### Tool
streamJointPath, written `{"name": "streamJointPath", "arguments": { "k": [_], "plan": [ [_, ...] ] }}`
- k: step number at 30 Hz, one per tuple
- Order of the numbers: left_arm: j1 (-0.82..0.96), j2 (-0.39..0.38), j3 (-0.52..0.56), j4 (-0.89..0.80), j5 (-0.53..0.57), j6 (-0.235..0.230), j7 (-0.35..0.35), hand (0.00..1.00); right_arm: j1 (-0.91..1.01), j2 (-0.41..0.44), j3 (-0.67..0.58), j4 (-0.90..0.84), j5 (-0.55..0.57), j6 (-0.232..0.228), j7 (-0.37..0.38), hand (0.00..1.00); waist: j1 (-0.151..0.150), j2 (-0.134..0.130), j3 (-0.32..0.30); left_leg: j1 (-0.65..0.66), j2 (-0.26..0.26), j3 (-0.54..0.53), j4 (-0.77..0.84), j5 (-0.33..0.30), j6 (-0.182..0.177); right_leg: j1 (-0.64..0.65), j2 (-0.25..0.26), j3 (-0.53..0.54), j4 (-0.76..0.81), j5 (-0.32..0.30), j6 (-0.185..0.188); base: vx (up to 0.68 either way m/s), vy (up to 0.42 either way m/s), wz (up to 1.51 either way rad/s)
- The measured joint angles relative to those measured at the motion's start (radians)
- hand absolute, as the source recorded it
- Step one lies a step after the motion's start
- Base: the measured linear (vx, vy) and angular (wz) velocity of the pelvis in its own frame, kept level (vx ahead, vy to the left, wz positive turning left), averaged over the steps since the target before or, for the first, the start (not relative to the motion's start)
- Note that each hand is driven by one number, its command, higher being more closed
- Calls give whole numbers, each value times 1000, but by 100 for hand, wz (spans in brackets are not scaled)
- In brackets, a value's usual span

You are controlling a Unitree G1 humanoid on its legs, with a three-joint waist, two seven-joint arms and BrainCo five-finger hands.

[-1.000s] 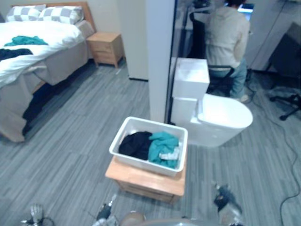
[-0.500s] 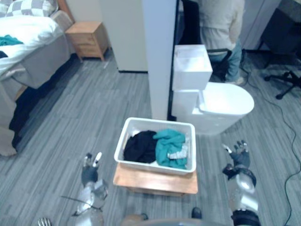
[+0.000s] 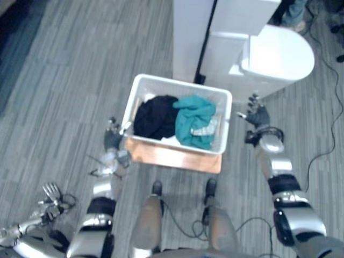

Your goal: Pick up the laundry basket with both hands and put the clothes into the washing machine.

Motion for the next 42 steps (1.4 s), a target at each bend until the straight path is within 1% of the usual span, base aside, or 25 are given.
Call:
{"name": "streamJointPath", "arguments": {
  "k": [1, 3, 5, 7, 9, 11, 14, 16, 18, 20, 21, 24, 26, 30, 31, 34, 35, 39, 40, 42],
  "plan": [
    [-51, 19, -2, 44, 20, 9, 11, 0, -32, 2, 9, 21, 1, 3, -3, 0, 2, -1, 1, -27, 2, -1, 11, 2, -4, -22, 7, 0, -1, 9, -7, -89, -28, -12],
    [-123, 48, -3, 105, 46, 18, 20, 0, -72, 9, 25, 34, 1, 4, -6, 0, 3, -3, 4, -54, 4, -4, 11, 13, -13, -48, 12, 0, -8, 20, -10, -37, -27, -4],
    [-207, 84, -26, 178, 60, 31, 39, 0, -122, 33, 27, 72, 3, 5, -10, 0, 1, -4, 7, -78, 19, -5, 15, 15, -16, -67, 24, -1, -18, 34, -20, -30, -61, -7],
    [-289, 106, -44, 234, 86, 35, 40, 0, -170, 55, 28, 119, 24, 4, -16, 0, 0, -10, 19, -95, 23, -7, 17, 18, -21, -73, 34, -2, -41, 47, -23, -28, -42, -5],
    [-336, 116, -51, 268, 108, 41, 52, 0, -199, 77, 29, 159, 37, 4, -29, 0, 0, -10, 24, -120, 36, -9, 27, 18, -21, -91, 42, -2, -46, 54, -29, -26, -44, -7],
    [-363, 133, -69, 271, 136, 49, 57, 0, -225, 95, 31, 202, 42, 5, -30, 0, -2, -11, 48, -122, 37, -9, 29, 19, -23, -94, 44, -1, -46, 56, -31, -28, -22, -6],
    [-422, 136, -79, 302, 193, 50, 61, 0, -248, 104, 29, 262, 68, 9, -30, 0, 1, -10, 52, -151, 39, -11, 32, 24, -30, -121, 50, -1, -47, 61, -31, -31, -30, 0],
    [-439, 146, -81, 317, 218, 56, 63, 0, -261, 109, 26, 264, 81, 6, -31, 0, -7, -10, 52, -160, 46, -12, 40, 24, -30, -124, 52, -1, -51, 66, -31, -31, -28, -1],
    [-478, 154, -108, 331, 254, 63, 76, 0, -279, 110, 25, 264, 102, 2, -31, 0, -5, -10, 52, -187, 54, -11, 51, 23, -31, -145, 58, -1, -53, 70, -35, -73, -24, -7],
    [-513, 179, -111, 332, 335, 77, 81, 0, -303, 123, 25, 261, 108, -18, -30, 0, -8, -10, 52, -225, 70, -8, 76, 23, -32, -173, 67, 1, -59, 82, -38, -96, -32, -15],
    [-518, 182, -111, 332, 346, 80, 82, 0, -305, 124, 25, 259, 108, -21, -30, 0, -8, -10, 52, -231, 72, -8, 80, 23, -32, -178, 69, 1, -59, 83, -38, -79, -40, -13],
    [-541, 201, -121, 331, 433, 91, 89, 0, -306, 133, 27, 240, 109, -33, -29, 0, -9, -10, 52, -257, 90, -2, 100, 19, -37, -199, 81, 0, -59, 84, -37, -56, -35, -12],
    [-554, 212, -147, 332, 461, 100, 98, 0, -306, 141, 28, 238, 109, -43, -29, 0, -9, -10, 52, -264, 94, 3, 102, 19, -37, -208, 80, -3, -59, 85, -36, -39, -22, -10],
    [-604, 218, -158, 331, 517, 119, 106, 0, -307, 137, 35, 212, 109, -50, -31, 0, -12, -11, 52, -299, 106, 3, 126, 14, -41, -228, 78, -40, -59, 89, -33, -49, -12, -5],
    [-609, 219, -161, 331, 526, 121, 106, 100, -307, 137, 35, 210, 109, -50, -31, 0, -13, -11, 52, -303, 107, 3, 131, 14, -41, -230, 78, -47, -59, 89, -33, -40, -9, -6],
    [-633, 244, -190, 331, 528, 124, 107, 100, -318, 137, 46, 204, 109, -51, -33, 0, -16, -11, 51, -329, 125, 6, 157, 0, -42, -245, 86, -62, -59, 102, -35, -43, -12, -13],
    [-644, 247, -190, 331, 529, 129, 107, 100, -321, 135, 51, 204, 109, -51, -34, 100, -16, -10, 51, -337, 131, 6, 168, -4, -43, -248, 92, -61, -61, 105, -39, -31, -10, -11],
    [-660, 255, -198, 331, 527, 142, 105, 100, -339, 129, 58, 215, 112, -49, -45, 100, -18, -10, 50, -347, 140, 10, 177, -5, -44, -257, 97, -72, -61, 114, -44, -31, -20, -7],
    [-661, 256, -198, 331, 527, 145, 104, 100, -344, 125, 59, 222, 112, -46, -50, 100, -17, -10, 50, -347, 142, 10, 178, -5, -44, -257, 98, -74, -62, 120, -51, 0, 0, 0],
    [-666, 256, -198, 331, 526, 153, 102, 100, -357, 107, 75, 243, 115, -45, -51, 100, -17, -10, 50, -347, 145, 12, 180, -5, -44, -257, 100, -75, -63, 124, -55, 0, 0, 0]
  ]
}}
